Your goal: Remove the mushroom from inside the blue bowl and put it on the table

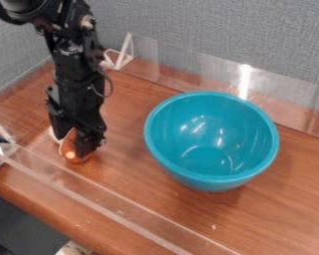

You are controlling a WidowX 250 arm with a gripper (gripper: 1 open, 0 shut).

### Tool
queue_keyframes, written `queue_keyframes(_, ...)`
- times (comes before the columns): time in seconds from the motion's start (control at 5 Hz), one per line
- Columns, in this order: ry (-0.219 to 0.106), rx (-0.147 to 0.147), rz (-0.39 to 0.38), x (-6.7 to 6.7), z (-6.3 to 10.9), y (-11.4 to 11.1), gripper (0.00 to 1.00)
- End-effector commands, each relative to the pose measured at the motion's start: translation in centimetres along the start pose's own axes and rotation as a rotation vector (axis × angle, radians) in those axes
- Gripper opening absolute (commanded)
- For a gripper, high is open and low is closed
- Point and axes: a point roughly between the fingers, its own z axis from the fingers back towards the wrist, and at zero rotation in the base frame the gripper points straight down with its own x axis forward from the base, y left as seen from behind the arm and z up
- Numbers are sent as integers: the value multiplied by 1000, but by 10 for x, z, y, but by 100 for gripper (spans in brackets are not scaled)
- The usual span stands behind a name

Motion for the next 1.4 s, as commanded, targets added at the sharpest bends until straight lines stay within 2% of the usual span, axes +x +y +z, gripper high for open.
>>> queue_keyframes(0.0, -36, 18, 5, 6, 14, 3, 0)
queue_keyframes(0.2, -51, 19, 18, 5, 30, 7, 0)
queue_keyframes(0.4, -81, 23, 27, 5, 49, 12, 0)
queue_keyframes(0.6, -96, 30, 43, 3, 61, 20, 100)
queue_keyframes(0.8, -101, 33, 46, 0, 63, 22, 0)
queue_keyframes(1.0, -104, 33, 44, -1, 62, 21, 0)
queue_keyframes(1.2, -102, 37, 29, -1, 59, 18, 100)
